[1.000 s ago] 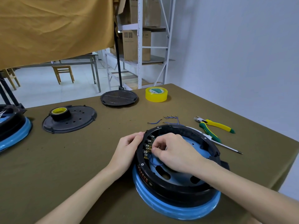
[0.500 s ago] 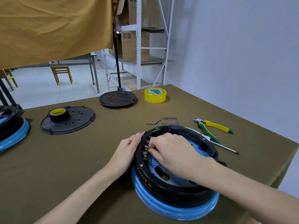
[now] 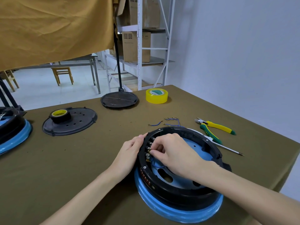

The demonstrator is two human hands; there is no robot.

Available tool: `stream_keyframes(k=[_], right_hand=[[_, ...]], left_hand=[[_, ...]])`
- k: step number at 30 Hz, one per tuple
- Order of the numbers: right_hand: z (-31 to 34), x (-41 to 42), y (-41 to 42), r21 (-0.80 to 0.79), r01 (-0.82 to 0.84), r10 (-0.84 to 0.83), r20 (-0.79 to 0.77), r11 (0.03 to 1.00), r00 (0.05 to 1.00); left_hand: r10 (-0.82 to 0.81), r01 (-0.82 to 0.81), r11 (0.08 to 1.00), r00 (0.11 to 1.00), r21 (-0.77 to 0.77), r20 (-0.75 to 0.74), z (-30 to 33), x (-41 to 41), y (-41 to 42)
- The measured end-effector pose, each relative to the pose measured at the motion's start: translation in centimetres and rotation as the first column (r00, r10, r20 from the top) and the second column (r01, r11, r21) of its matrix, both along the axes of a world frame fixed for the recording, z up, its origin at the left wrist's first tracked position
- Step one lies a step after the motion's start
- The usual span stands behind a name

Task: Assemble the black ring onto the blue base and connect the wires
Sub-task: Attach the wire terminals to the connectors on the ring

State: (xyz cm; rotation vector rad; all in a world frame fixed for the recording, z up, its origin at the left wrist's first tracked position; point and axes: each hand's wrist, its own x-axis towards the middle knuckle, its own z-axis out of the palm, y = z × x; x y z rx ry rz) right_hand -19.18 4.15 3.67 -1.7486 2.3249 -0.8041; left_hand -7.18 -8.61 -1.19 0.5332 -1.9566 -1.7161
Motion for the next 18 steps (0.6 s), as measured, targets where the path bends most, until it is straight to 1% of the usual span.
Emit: stream_keyframes(k=[6,10,14,16,17,18], right_hand=[[-0.1,-0.2,-0.5,-0.007,0.008,-0.008,0.055,1.000,0.998],[-0.1,-0.3,-0.8,-0.004,0.014,-0.014,0.070,1.000,0.997],[1.0,0.4,-1.0,0.020,-0.002,0.001,0.014,1.000,1.000],[2.4,0.4,-0.8,0.082,-0.023,0.027,-0.046,0.996,0.999],[3.3,0.1,-0.8,0.103,-0.020,0.026,-0.050,0.994,0.998],[4.4,-0.6,-0.8,0.100,-0.003,0.005,-0.017,0.995,1.000]], left_hand=[[0.010,-0.010,1.000,0.999,-0.008,0.037,0.1,0.1,-0.1],[0.011,-0.011,1.000,1.000,0.011,0.020,0.1,0.3,-0.3],[0.038,-0.038,0.999,0.999,-0.011,-0.001,0.3,0.3,-0.7],[0.025,-0.026,0.999,1.000,-0.031,-0.016,0.5,0.4,-0.7],[0.011,-0.012,0.999,1.000,-0.043,-0.020,0.6,0.5,-0.7],[-0.002,0.001,0.999,1.000,-0.048,-0.024,0.6,0.6,-0.7]])
